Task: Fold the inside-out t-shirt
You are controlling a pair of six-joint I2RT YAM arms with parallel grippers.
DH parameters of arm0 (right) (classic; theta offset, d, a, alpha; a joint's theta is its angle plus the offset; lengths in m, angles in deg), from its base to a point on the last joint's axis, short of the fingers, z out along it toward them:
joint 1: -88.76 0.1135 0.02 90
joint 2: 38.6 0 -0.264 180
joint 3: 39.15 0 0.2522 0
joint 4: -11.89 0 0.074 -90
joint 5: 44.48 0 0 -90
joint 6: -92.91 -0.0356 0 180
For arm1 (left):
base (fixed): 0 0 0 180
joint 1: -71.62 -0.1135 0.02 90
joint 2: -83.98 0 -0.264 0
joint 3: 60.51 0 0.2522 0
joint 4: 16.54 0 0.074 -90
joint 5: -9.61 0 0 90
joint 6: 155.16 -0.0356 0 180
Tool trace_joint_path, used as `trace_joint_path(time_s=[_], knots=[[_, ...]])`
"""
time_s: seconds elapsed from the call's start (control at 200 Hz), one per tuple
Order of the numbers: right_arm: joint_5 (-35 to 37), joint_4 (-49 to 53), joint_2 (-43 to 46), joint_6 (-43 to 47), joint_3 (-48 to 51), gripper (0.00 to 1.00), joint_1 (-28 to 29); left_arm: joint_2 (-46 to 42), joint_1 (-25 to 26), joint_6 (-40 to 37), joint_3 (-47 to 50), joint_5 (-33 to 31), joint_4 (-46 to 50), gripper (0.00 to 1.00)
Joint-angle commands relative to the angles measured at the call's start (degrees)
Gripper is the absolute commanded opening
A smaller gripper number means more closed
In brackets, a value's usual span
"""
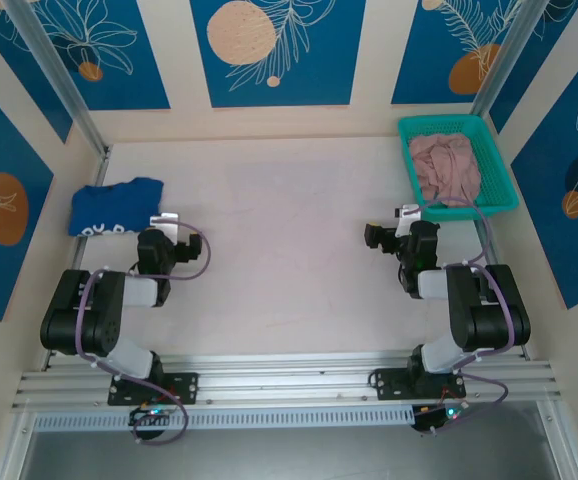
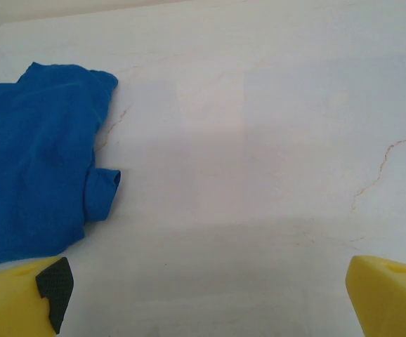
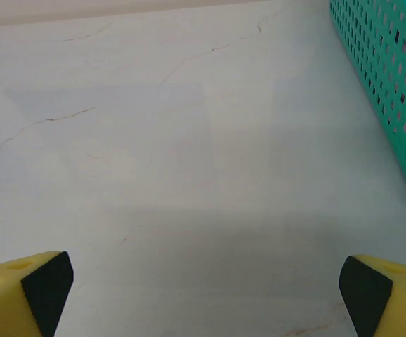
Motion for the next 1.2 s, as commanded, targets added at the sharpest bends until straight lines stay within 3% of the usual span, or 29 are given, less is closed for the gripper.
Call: trace_joint_path(time_s=[0.0,0.88,0.995,1.075,1.145,1.195], knots=[[-0.74,-1.78,0.04,-0.41,-0.48,0.99,-0.29,-0.36,0.21,-0.61,-1.23,1.1,-0.14,1.0],[-0.26,-0.86,0.77,-0.4,-1.08,1.0,-0.2,-0.59,0.11,-0.44,-1.03,0.84,-0.51,1.0],[5.12,13.05,8.58,1.61,-5.33,0.99,3.51,-6.85,0.21,0.84,-5.35,-4.04,12.79,1.0],[7.16,16.73,14.63,0.99,-6.01,0.99,6.72,-12.37,0.21,3.07,-7.63,-5.79,20.91,1.0],[3.36,21.26,19.59,-3.38,-8.41,1.0,7.91,-17.61,0.21,8.92,-9.17,-4.33,26.6,1.0],[3.12,30.26,21.75,-6.73,-13.44,1.0,7.91,-20.84,0.21,16.41,-12.78,-3.43,34.63,1.0]])
